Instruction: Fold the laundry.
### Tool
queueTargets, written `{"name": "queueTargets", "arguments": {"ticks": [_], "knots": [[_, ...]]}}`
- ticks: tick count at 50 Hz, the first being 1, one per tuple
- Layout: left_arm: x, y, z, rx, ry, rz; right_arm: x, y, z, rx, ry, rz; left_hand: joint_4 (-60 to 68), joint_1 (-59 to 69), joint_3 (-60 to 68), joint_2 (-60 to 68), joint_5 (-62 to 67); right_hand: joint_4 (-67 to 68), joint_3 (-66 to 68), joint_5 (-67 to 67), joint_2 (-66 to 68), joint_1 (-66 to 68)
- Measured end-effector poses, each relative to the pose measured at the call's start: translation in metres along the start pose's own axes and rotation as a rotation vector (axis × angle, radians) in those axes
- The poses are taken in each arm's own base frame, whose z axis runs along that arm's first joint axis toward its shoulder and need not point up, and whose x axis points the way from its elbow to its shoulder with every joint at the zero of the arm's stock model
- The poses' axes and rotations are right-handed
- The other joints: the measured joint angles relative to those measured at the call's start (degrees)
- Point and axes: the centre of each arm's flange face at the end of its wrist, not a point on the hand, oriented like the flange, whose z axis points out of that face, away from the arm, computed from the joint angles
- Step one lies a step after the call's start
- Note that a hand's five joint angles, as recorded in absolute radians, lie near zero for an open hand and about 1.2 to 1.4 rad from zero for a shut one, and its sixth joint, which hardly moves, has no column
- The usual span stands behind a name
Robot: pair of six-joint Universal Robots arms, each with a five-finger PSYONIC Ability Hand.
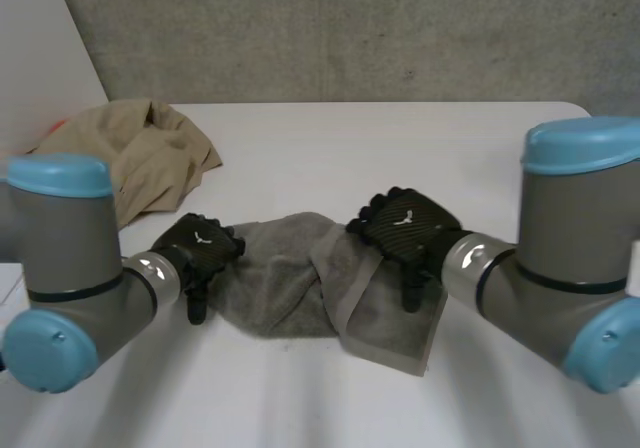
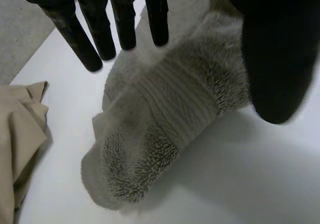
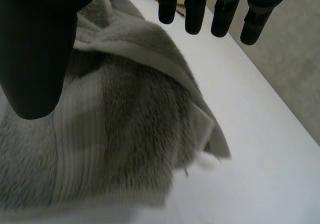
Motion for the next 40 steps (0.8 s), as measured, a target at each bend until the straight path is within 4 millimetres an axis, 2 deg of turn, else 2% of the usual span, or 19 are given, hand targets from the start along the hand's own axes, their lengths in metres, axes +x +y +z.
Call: {"name": "queueTargets", "arguments": {"ticks": [2, 5, 6, 8, 12, 14, 17, 20, 21, 24, 26, 29, 31, 33, 37, 38, 39, 40], "knots": [[0.0, 0.002, 0.007, -0.001, -0.012, 0.0, -0.004, 0.001, 0.007, 0.02, -0.007, -0.007, 7.53, 8.24, 7.41, 7.43, 7.35, 3.38, 3.56, 3.25, 3.43, 3.96], [0.0, 0.002, 0.015, -0.002, -0.031, 0.001, -0.007, 0.004, 0.018, 0.048, 0.004, -0.018, 27.0, 28.94, 26.92, 27.12, 26.56, 23.6, 23.75, 23.35, 25.41, 25.37], [0.0, 0.001, 0.017, -0.001, -0.039, 0.002, -0.006, 0.004, 0.022, 0.057, 0.021, -0.019, 30.15, 31.85, 31.03, 31.22, 29.62, 33.94, 34.15, 33.67, 35.07, 34.26], [0.0, -0.002, 0.018, 0.005, -0.056, 0.005, -0.001, 0.005, 0.026, 0.069, 0.062, -0.014, 44.88, 44.36, 44.36, 45.14, 44.0, 48.9, 49.33, 48.13, 50.34, 48.07], [-0.001, -0.012, 0.015, 0.027, -0.086, 0.009, 0.017, 0.001, 0.024, 0.093, 0.172, 0.032, 48.45, 44.46, 47.79, 48.23, 46.05, 54.75, 53.72, 51.69, 53.7, 49.01], [-0.005, -0.022, 0.008, 0.054, -0.11, 0.006, 0.033, -0.005, 0.017, 0.116, 0.249, 0.08, 48.61, 44.46, 47.96, 48.4, 46.05, 55.08, 53.82, 51.87, 53.7, 49.01], [-0.019, -0.046, -0.013, 0.129, -0.169, -0.015, 0.058, -0.016, 0.0, 0.155, 0.345, 0.158, 48.61, 44.46, 47.96, 48.41, 46.05, 55.1, 53.82, 52.35, 53.7, 49.01], [-0.04, -0.074, -0.045, 0.235, -0.245, -0.055, 0.084, -0.025, -0.022, 0.174, 0.413, 0.223, 48.63, 44.46, 47.96, 48.41, 46.05, 55.14, 54.32, 53.06, 53.7, 49.01], [-0.043, -0.078, -0.05, 0.25, -0.256, -0.061, 0.087, -0.025, -0.025, 0.174, 0.419, 0.23, 48.63, 44.46, 47.96, 48.41, 46.05, 55.15, 54.41, 53.05, 53.7, 49.01], [-0.066, -0.108, -0.093, 0.385, -0.333, -0.116, 0.11, -0.029, -0.046, 0.156, 0.464, 0.271, 48.64, 44.46, 48.14, 48.52, 46.05, 55.29, 54.59, 53.05, 53.71, 49.01], [-0.073, -0.118, -0.112, 0.436, -0.349, -0.141, 0.118, -0.028, -0.054, 0.13, 0.477, 0.281, 48.65, 44.46, 48.16, 48.62, 46.05, 55.29, 54.59, 53.06, 53.71, 49.01], [-0.077, -0.124, -0.125, 0.461, -0.339, -0.167, 0.127, -0.023, -0.06, 0.073, 0.483, 0.283, 48.66, 44.46, 48.16, 48.63, 46.05, 55.29, 54.59, 53.06, 53.71, 49.01], [-0.076, -0.123, -0.124, 0.444, -0.316, -0.179, 0.131, -0.018, -0.061, 0.023, 0.48, 0.276, 48.67, 44.46, 48.22, 48.63, 46.05, 55.29, 54.59, 53.06, 53.7, 49.01], [-0.074, -0.118, -0.114, 0.404, -0.287, -0.188, 0.134, -0.009, -0.059, -0.04, 0.472, 0.261, 48.74, 44.46, 48.23, 48.63, 46.05, 55.29, 54.59, 53.06, 53.7, 49.01], [-0.068, -0.105, -0.083, 0.305, -0.237, -0.199, 0.136, 0.006, -0.05, -0.13, 0.452, 0.236, 48.84, 44.46, 48.26, 48.63, 46.05, 55.29, 54.59, 53.06, 53.7, 49.01], [-0.066, -0.098, -0.067, 0.262, -0.221, -0.202, 0.137, 0.014, -0.043, -0.163, 0.445, 0.228, 48.85, 44.46, 48.27, 48.63, 46.05, 55.29, 54.59, 53.06, 53.7, 49.01], [-0.065, -0.097, -0.063, 0.251, -0.218, -0.203, 0.137, 0.016, -0.041, -0.17, 0.444, 0.226, 48.85, 44.46, 48.27, 48.63, 46.05, 55.29, 54.59, 53.05, 53.7, 49.01], [-0.063, -0.091, -0.045, 0.212, -0.206, -0.205, 0.139, 0.023, -0.033, -0.189, 0.442, 0.222, 48.85, 44.46, 48.28, 48.63, 46.05, 55.29, 54.59, 53.06, 53.71, 49.01]]}}
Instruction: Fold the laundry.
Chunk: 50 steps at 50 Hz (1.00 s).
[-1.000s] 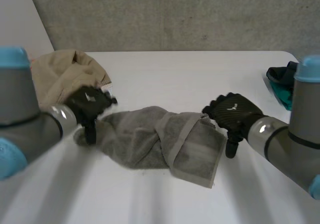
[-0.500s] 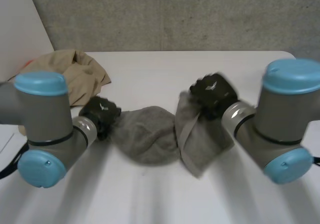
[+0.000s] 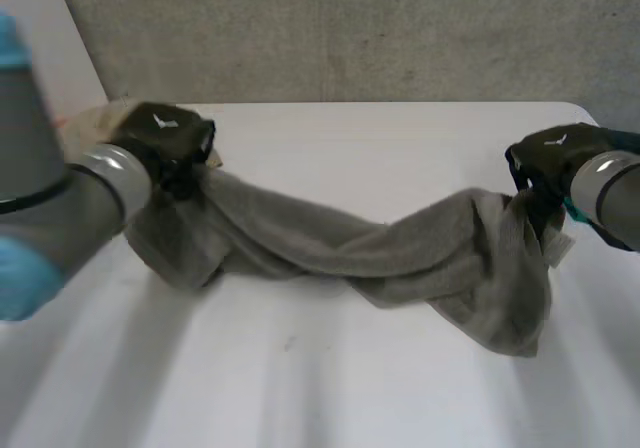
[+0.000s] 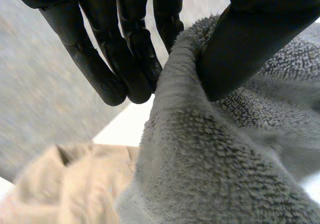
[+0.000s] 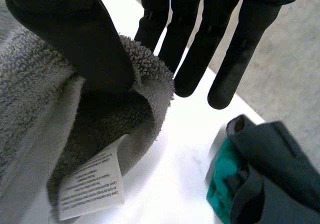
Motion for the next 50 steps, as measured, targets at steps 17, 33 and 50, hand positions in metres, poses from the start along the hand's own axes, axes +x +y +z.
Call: {"name": "queueTargets", "arguments": {"ticks": [17, 33, 50], "knots": [[0.004, -0.006, 0.117, 0.111, -0.146, 0.0, 0.018, 0.017, 0.119, 0.122, 0.372, 0.046, -18.74, -18.35, -18.01, -19.74, -16.27, -36.49, -36.15, -35.38, -36.63, -32.56], [-0.004, 0.006, 0.087, 0.016, -0.14, 0.065, 0.011, 0.01, 0.065, 0.03, 0.16, -0.023, -57.23, -54.44, -56.16, -56.63, -53.37, -56.77, -56.01, -54.09, -54.98, -49.34], [0.021, 0.085, 0.018, -0.222, 0.11, 0.262, -0.04, 0.08, -0.011, -0.16, -0.205, -0.018, -55.64, -52.55, -55.02, -55.21, -53.34, -52.15, -51.2, -49.91, -50.95, -45.64]]}}
